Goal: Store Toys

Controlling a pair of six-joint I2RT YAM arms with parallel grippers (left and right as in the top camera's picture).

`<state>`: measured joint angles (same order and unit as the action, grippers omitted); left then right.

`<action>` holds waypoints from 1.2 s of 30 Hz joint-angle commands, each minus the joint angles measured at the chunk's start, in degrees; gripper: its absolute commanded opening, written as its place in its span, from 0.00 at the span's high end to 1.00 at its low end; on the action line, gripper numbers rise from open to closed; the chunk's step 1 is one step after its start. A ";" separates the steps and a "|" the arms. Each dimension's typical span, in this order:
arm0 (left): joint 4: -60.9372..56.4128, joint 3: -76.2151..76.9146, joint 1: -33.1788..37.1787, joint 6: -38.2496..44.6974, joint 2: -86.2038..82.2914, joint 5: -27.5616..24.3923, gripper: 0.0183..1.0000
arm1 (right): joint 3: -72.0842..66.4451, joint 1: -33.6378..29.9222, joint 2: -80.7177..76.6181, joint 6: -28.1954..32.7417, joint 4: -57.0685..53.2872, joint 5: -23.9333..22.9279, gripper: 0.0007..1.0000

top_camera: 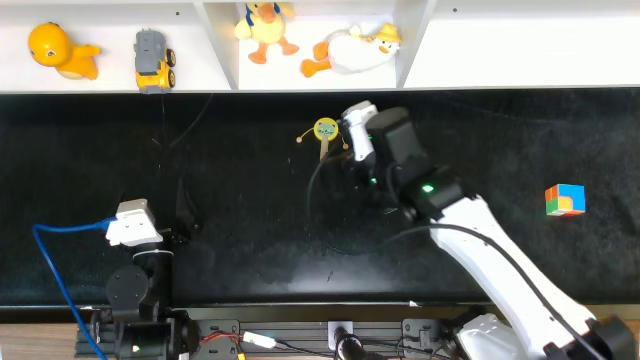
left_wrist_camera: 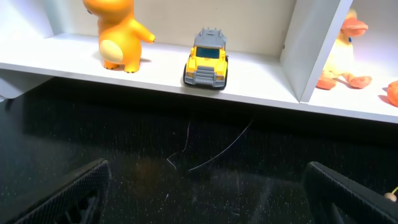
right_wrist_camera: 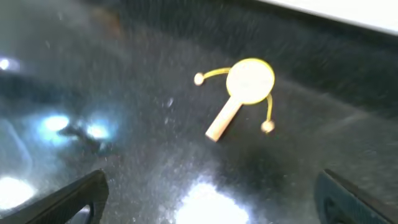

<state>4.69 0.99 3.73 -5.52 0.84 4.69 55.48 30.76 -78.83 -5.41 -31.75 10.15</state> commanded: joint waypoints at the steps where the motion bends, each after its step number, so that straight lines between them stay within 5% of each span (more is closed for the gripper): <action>1: -0.13 -0.52 -0.07 1.20 -0.68 -0.74 0.00 | 1.31 2.12 -3.98 -3.06 0.35 -2.29 0.09; 17: -0.13 -0.52 -0.07 1.22 -0.68 -0.74 0.00 | 1.99 5.11 -17.29 -16.55 11.02 -6.97 0.26; 36: -0.13 -0.52 -0.07 1.20 -0.68 -0.74 0.00 | 18.56 6.71 -32.70 -17.35 1.68 -12.33 0.37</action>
<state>4.69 0.99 3.73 -5.52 0.84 4.69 71.81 37.17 -109.67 -22.31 -29.82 -0.89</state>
